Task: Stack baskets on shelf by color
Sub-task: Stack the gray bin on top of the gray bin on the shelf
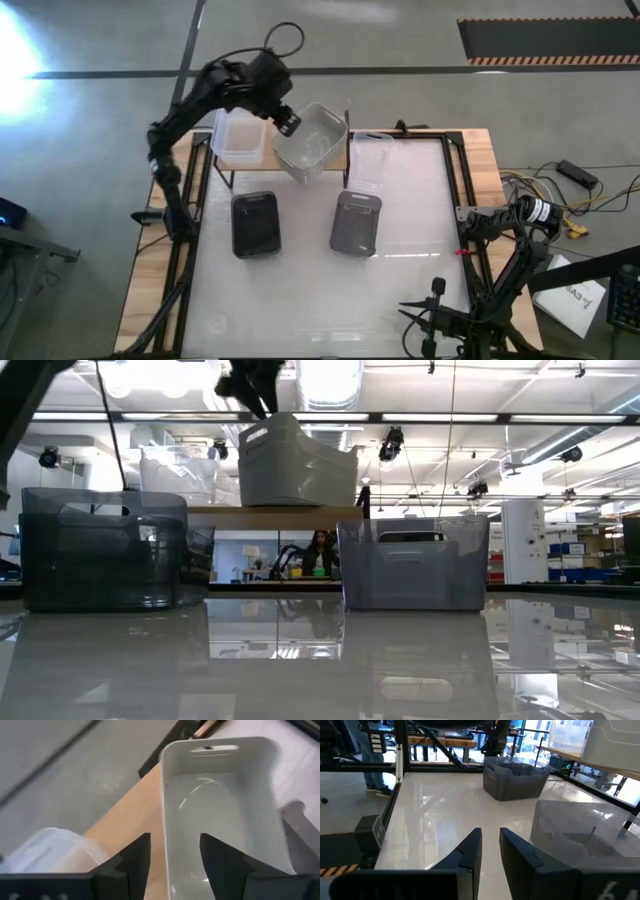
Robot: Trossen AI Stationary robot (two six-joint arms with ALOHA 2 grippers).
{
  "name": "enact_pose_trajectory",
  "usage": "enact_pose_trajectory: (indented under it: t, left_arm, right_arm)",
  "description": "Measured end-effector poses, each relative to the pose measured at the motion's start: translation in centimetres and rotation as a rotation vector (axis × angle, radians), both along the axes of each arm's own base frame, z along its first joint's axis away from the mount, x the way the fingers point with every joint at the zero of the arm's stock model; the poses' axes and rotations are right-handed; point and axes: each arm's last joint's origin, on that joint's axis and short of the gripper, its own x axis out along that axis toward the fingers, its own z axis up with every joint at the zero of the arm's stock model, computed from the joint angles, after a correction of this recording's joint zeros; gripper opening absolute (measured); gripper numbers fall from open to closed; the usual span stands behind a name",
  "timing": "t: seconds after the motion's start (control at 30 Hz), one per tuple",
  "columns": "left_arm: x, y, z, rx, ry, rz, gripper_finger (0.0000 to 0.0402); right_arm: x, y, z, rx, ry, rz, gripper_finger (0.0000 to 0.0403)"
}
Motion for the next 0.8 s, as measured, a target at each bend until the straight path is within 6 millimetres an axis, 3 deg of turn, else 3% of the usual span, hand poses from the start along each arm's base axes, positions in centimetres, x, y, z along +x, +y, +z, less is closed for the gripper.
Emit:
enact_pose_trajectory:
  t: [0.1, 0.23, 0.37, 0.47, 0.6, 0.8]
  left_arm:
    - [-0.8, -3.2, 1.6, 0.068, -0.003, -0.148, 0.015]
    - [-0.7, -8.5, 2.3, 0.196, 0.081, -0.322, 0.0127]
    - [0.4, -13.6, 1.6, 0.252, 0.138, -0.479, 0.0102]
    - [1.7, -16.6, 0.0, 0.238, 0.192, -0.587, 0.0086]
    - [3.3, -18.1, -3.6, 0.194, 0.314, -0.588, 0.0067]
    - [5.0, -17.1, -9.9, 0.363, 0.583, -0.44, 0.0045]
  right_arm:
    - [0.0, 0.0, 0.0, -0.001, 0.0, 0.0, 0.0061]
    - [0.0, 0.0, 0.0, -0.003, 0.0, 0.0, 0.0061]
    - [0.0, 0.0, 0.0, 0.001, -0.001, -0.001, 0.0061]
    - [0.0, 0.0, 0.0, 0.006, -0.002, -0.002, 0.0061]
    - [0.0, 0.0, 0.0, 0.007, -0.003, -0.002, 0.0061]
    - [0.0, 0.0, 0.0, 0.007, -0.003, -0.002, 0.0061]
